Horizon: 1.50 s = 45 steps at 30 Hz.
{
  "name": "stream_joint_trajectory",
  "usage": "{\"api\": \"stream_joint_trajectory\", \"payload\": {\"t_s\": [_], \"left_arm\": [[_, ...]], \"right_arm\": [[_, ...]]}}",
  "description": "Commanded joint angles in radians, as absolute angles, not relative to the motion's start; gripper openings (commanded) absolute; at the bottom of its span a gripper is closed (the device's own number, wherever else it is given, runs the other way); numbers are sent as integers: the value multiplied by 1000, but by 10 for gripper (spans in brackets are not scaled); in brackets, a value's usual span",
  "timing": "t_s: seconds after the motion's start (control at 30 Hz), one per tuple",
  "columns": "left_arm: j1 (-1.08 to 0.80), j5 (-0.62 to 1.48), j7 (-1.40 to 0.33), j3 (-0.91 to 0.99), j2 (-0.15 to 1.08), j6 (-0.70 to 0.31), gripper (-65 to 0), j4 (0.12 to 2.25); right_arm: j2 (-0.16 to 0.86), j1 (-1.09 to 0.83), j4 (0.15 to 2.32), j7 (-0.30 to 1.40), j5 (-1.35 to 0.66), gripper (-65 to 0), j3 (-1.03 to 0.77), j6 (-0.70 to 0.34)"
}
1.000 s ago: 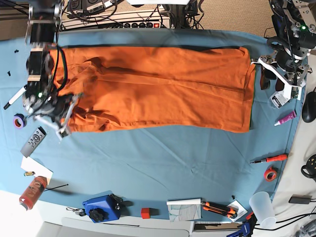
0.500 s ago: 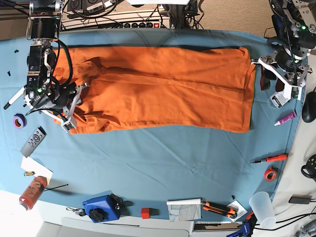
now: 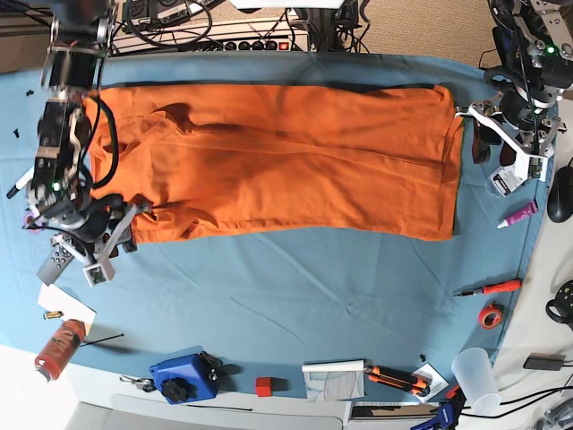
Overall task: Layout the t-shirt on the table in an organized manner, then fold the t-shirt properly
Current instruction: 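Grasp the opposite hem corner with the left gripper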
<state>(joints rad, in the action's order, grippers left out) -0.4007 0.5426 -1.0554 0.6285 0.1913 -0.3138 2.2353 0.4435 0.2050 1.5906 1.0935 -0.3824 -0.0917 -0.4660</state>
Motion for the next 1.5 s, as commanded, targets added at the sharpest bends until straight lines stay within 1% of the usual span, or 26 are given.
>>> {"api": "stream_joint_trajectory", "payload": {"t_s": [0.0,0.1,0.2,0.5,0.63,0.77,0.8,0.9,0.93,1.13,1.37,1.4,1.47], "left_arm": [[-399,554,-1030,632,199,-311,-360,2251],[-399,554,-1030,632,199,-311,-360,2251],[-399,554,-1030,632,197,-311,-360,2251],[-399,561,-1023,632,197,-311,-360,2251],[-399,561,-1023,632,197,-311,-360,2251],[-399,561,-1023,632,197,-311,-360,2251],[-399,561,-1023,632,197,-311,-360,2251],[-399,561,-1023,632,197,-311,-360,2251],[-399,561,-1023,632,197,-311,-360,2251],[-398,561,-988,632,197,-311,-360,2251],[-398,562,-960,631,197,-313,-360,2251],[-398,562,-956,630,197,-323,-360,2250],[-398,568,-933,630,197,-381,-360,2244]], "right_arm": [[459,241,1561,1071,-384,-438,-99,-462],[457,284,1448,1061,-384,-438,-99,-463],[457,299,1392,1061,-385,-438,-99,-484],[456,299,1385,1062,-396,-438,-74,-493],[456,299,1385,1061,-395,-438,-12,-487],[456,299,1385,1060,-363,-441,57,-451],[454,299,1385,1060,-337,-463,66,-445],[434,299,1385,1070,-266,-633,64,-431],[427,299,1386,1070,-254,-650,64,-426],[402,299,1423,1069,-245,-650,64,-427],[402,294,1617,1111,-246,-650,64,-425],[402,290,1636,1115,-246,-650,64,-425],[402,277,1659,1115,-246,-650,64,-424]]}}
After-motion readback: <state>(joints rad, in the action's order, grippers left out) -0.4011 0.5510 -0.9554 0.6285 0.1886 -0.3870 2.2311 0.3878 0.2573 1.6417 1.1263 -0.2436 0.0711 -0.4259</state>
